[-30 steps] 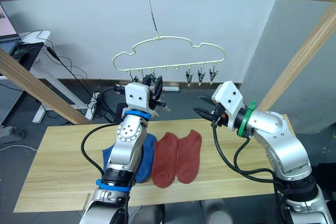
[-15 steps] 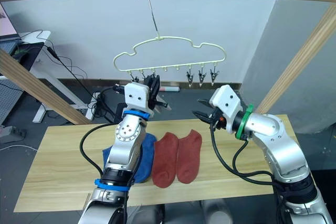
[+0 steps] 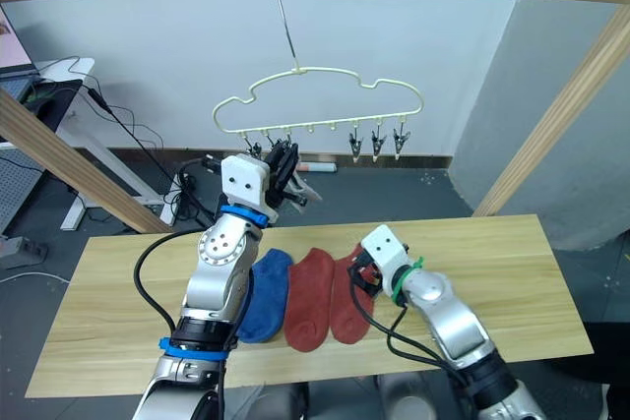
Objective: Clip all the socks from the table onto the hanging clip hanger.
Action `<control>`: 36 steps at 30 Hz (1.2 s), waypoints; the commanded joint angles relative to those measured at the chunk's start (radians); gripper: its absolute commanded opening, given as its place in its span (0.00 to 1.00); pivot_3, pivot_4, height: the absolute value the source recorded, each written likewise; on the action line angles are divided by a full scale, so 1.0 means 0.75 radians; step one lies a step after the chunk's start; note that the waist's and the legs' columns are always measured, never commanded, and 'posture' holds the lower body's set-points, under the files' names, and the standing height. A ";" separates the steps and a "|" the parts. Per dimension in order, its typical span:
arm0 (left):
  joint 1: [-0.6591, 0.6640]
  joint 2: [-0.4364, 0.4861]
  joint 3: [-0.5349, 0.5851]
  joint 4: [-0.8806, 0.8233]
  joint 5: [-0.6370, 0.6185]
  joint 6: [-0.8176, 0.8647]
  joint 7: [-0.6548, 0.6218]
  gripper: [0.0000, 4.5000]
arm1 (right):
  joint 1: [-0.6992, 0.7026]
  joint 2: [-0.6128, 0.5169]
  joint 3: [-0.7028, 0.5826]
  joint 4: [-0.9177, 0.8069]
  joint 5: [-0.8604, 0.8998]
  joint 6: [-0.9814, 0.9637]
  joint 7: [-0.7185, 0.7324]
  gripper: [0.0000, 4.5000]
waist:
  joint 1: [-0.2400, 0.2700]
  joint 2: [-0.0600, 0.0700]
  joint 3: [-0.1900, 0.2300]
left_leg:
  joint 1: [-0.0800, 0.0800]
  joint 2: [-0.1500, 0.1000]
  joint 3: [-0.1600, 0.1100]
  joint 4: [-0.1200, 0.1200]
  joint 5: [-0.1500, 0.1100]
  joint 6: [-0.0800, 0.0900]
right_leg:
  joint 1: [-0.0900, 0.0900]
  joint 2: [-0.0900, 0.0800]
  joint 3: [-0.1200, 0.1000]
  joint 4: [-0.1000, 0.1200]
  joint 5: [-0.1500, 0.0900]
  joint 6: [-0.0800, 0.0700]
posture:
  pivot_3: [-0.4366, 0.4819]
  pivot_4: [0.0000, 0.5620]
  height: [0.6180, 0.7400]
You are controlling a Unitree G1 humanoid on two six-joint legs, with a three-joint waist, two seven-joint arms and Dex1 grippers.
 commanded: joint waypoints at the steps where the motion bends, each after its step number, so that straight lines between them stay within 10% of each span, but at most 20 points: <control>1: 0.009 0.019 0.010 -0.075 -0.033 0.031 -0.037 0.06 | -0.054 0.083 -0.029 0.136 -0.034 -0.071 -0.076 1.00 | 0.001 0.000 0.000 | 0.000 0.000 0.000 0.000 0.000 0.000 | 0.000 0.000 0.000 0.000 0.000 0.000 | 0.19 0.43 0.91; 10: 0.033 0.038 0.011 -0.117 -0.044 0.092 -0.060 0.06 | -0.098 0.214 -0.051 0.441 -0.072 -0.133 -0.122 0.86 | 0.003 0.000 0.000 | 0.000 0.000 -0.001 -0.001 0.000 0.000 | 0.000 0.000 0.000 0.000 0.000 0.000 | 0.22 0.44 0.91; 21: 0.018 0.103 0.047 -0.171 -0.183 0.224 -0.209 0.06 | -0.098 0.220 -0.002 0.386 -0.120 -0.179 -0.058 0.00 | 0.004 0.001 0.000 | 0.001 0.000 -0.001 0.000 0.000 0.000 | 0.000 0.000 0.000 0.002 0.000 0.000 | 0.23 0.45 0.91; 36: -0.020 0.200 0.098 -0.257 -0.414 0.508 -0.359 0.06 | -0.565 0.129 0.046 0.151 -0.139 -0.221 0.229 0.00 | -0.001 0.002 0.008 | 0.000 0.001 -0.002 -0.001 0.000 0.000 | 0.000 0.001 -0.001 0.000 0.000 0.000 | 0.20 0.44 0.91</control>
